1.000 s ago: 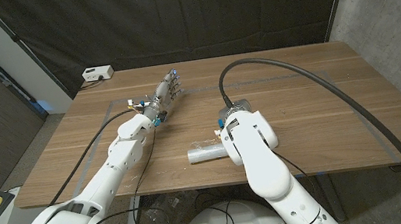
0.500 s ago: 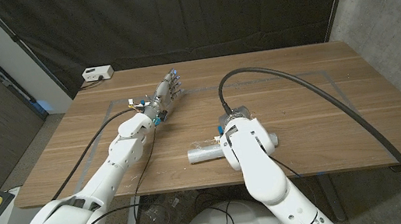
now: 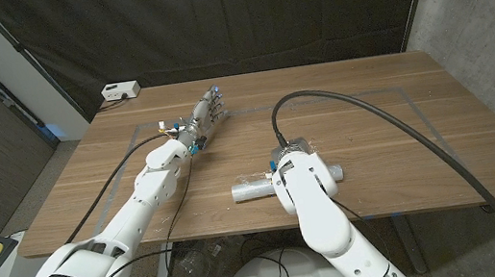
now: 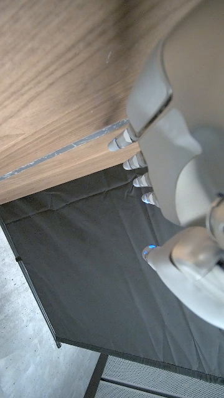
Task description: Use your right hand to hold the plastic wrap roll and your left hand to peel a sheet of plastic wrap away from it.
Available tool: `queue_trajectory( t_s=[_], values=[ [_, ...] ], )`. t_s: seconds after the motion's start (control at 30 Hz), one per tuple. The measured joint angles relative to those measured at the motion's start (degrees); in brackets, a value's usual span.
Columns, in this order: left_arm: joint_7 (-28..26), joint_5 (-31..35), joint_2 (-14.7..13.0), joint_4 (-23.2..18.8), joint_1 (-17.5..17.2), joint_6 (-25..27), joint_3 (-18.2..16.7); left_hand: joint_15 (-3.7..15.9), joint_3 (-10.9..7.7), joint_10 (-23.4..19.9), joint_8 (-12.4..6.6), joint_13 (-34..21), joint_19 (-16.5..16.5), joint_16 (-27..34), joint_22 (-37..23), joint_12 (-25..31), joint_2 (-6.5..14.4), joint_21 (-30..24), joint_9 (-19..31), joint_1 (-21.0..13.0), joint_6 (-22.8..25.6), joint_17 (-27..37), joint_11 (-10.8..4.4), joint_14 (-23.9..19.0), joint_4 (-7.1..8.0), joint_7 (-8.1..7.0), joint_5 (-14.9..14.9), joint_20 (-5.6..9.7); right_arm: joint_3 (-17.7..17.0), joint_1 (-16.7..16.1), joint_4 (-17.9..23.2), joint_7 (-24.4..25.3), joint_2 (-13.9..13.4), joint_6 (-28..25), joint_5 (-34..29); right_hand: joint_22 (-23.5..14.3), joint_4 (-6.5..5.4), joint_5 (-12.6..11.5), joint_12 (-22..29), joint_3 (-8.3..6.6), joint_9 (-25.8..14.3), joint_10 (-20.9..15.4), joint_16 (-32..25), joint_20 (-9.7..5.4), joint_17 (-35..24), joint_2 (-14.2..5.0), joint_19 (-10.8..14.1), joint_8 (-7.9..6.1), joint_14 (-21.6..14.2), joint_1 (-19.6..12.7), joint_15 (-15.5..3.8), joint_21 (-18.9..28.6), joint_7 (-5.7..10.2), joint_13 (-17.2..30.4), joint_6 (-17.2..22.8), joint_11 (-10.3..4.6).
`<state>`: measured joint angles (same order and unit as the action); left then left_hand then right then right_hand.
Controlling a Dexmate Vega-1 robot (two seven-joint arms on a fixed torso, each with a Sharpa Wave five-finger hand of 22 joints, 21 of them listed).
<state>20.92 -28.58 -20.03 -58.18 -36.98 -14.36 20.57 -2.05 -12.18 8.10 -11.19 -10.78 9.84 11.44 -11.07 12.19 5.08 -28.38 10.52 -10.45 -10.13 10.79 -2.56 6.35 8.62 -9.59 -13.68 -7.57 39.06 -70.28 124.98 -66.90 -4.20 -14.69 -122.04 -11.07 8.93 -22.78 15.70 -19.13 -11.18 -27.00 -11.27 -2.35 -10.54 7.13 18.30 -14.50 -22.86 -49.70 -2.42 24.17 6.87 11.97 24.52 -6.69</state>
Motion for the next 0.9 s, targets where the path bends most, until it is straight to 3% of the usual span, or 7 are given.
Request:
queue_trajectory(
  t_s=[0.1,0.4,0.9],
  values=[
    [0.0,-0.1,-0.1,0.0,0.0,0.0,0.0,0.0,0.0,0.0,0.0,0.0,0.0,0.0,0.0,0.0,0.0,0.0,0.0,0.0,0.0,0.0,0.0,0.0,0.0,0.0,0.0,0.0,-0.1,-0.2,-0.3,0.5,0.0,-0.3,0.4,0.0,0.0,0.0,0.0,0.0,0.0,0.0,0.0,0.0,0.0,0.0,0.0,-0.34,-0.1,0.0,0.08,0.0,0.59,0.0,0.6,0.0],
    [0.2,-0.2,-0.2,0.1,0.1,0.1,0.1,0.0,0.0,0.0,0.0,0.0,0.0,0.0,0.0,0.0,0.4,0.0,0.0,0.8,0.0,0.0,0.0,0.0,0.0,0.0,0.0,0.0,-0.1,-0.2,-1.5,1.4,-0.1,-0.8,1.2,0.0,0.0,-0.3,0.2,0.0,0.0,-0.6,0.0,0.0,0.0,0.22,0.0,-0.33,-0.3,-0.2,-0.16,0.2,0.38,0.0,0.8,-0.6],
    [0.0,-0.3,-0.8,-1.3,-0.5,0.7,0.2,0.0,0.48,0.0,0.0,0.0,0.0,0.0,0.0,0.0,-0.1,0.2,0.0,1.2,0.0,0.0,0.0,0.0,-0.01,0.0,-0.3,0.0,-0.1,-0.4,-3.1,2.3,-0.4,-2.0,1.8,-0.3,-0.49,-1.0,0.8,-0.49,0.0,-3.4,-0.4,-0.14,0.0,-0.72,1.5,-1.2,-3.9,-1.2,-0.26,0.8,1.31,0.0,4.6,-0.73]
  ],
)
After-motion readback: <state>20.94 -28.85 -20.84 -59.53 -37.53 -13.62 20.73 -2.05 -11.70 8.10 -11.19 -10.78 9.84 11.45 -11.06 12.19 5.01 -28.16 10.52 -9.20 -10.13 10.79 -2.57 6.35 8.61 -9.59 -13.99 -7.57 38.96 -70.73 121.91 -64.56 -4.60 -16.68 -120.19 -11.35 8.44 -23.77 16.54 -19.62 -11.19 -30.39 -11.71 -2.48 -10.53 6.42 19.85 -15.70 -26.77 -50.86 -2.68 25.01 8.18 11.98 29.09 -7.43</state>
